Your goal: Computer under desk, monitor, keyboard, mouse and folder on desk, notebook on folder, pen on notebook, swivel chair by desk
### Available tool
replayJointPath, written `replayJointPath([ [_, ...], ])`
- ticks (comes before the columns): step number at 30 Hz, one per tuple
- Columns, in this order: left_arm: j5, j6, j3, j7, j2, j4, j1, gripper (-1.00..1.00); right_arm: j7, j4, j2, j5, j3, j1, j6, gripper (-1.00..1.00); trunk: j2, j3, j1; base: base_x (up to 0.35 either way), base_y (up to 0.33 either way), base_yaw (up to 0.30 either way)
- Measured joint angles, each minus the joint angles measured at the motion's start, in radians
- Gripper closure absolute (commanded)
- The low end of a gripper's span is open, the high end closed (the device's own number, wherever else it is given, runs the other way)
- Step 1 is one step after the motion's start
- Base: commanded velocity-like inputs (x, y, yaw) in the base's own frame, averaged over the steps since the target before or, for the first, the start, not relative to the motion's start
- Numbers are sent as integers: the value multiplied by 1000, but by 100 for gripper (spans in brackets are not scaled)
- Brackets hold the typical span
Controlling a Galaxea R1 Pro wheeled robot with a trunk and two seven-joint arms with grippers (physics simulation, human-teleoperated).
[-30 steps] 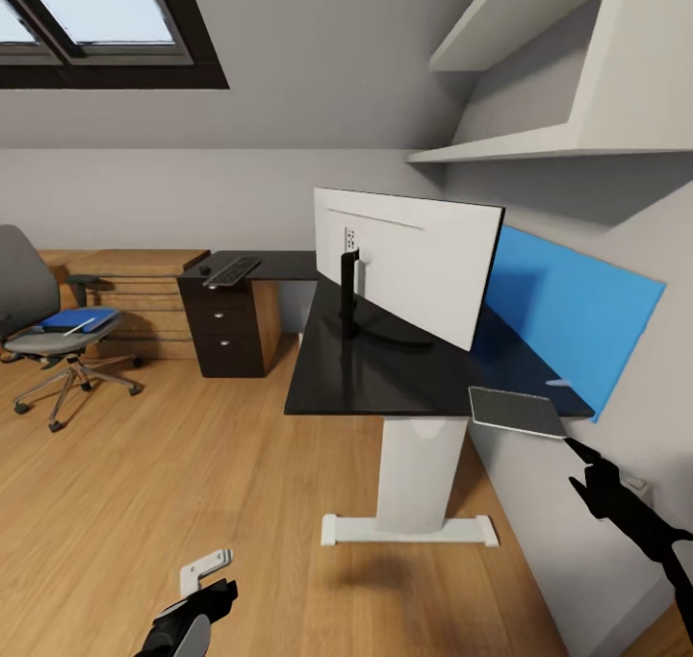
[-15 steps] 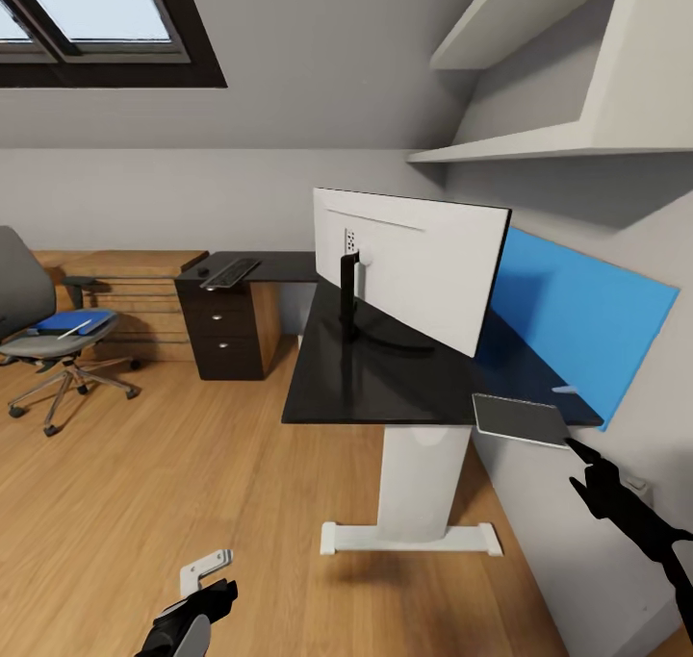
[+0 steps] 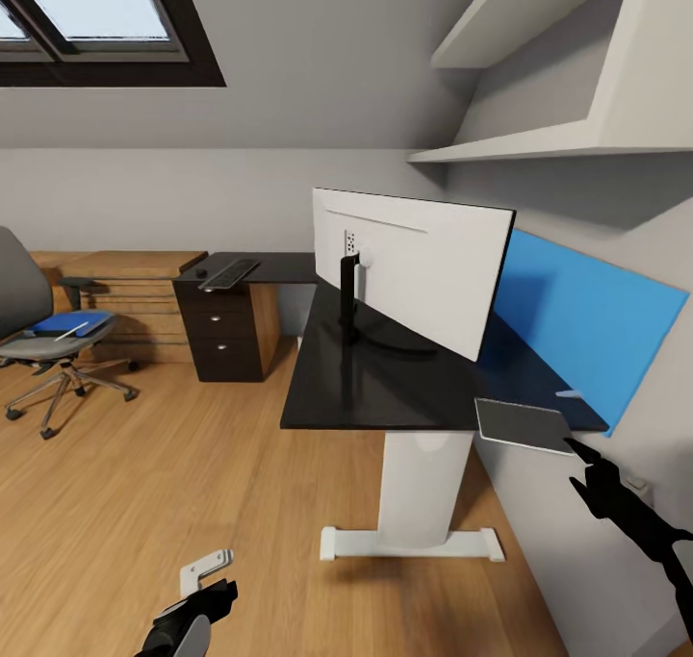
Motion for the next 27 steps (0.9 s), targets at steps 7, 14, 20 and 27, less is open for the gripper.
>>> replayJointPath([
  [7,0,0,0,0,0,0,0,-100,0,0,-1,1,0,0,0,-100,0,0,0,132,0,0],
  [14,0,1,0,0,0,0,0,-100,0,0,-1,0,0,0,0,-100,0,0,0,22,0,0],
  [20,0,1,0,0,0,0,0,-100,0,0,-1,0,0,0,0,-100,0,0,0,4,0,0],
  [27,0,1,0,0,0,1,0,-100,0,0,-1,0,0,0,0,-100,0,0,0,0,0,0],
])
